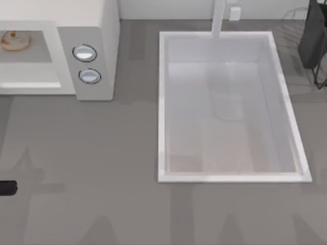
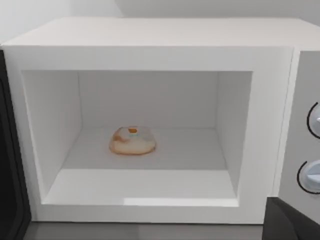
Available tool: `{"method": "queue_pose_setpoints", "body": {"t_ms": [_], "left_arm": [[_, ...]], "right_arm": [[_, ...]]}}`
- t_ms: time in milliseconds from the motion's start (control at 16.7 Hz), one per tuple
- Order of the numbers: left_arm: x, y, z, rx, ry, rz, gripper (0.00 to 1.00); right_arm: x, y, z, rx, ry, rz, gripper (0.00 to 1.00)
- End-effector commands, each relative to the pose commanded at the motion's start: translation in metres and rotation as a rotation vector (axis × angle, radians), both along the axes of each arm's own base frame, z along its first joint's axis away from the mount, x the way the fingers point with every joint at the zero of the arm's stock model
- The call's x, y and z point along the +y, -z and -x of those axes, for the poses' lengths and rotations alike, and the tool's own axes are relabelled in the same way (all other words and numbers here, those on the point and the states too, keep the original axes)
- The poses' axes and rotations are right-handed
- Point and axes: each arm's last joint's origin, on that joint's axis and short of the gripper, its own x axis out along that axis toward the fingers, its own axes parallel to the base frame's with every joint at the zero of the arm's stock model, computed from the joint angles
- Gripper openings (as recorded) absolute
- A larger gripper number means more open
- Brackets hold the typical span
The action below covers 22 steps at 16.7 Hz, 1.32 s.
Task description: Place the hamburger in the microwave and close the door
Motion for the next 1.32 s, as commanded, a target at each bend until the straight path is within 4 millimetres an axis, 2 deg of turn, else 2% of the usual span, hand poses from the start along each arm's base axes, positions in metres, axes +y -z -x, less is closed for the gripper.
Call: {"method": "queue_pose_setpoints", "body": {"t_ms": [780,1320], "left_arm": [[0.008,-0.014,0.001,-0.006,0.002,-0.001,0.00],[0.023,-0.038,-0.016,-0.002,0.001,-0.001,0.00]], "right_arm": [[0.000,0.000,0.000,0.000,0.000,0.000,1.00],[0.000,0.000,0.000,0.000,0.000,0.000,1.00]]}}
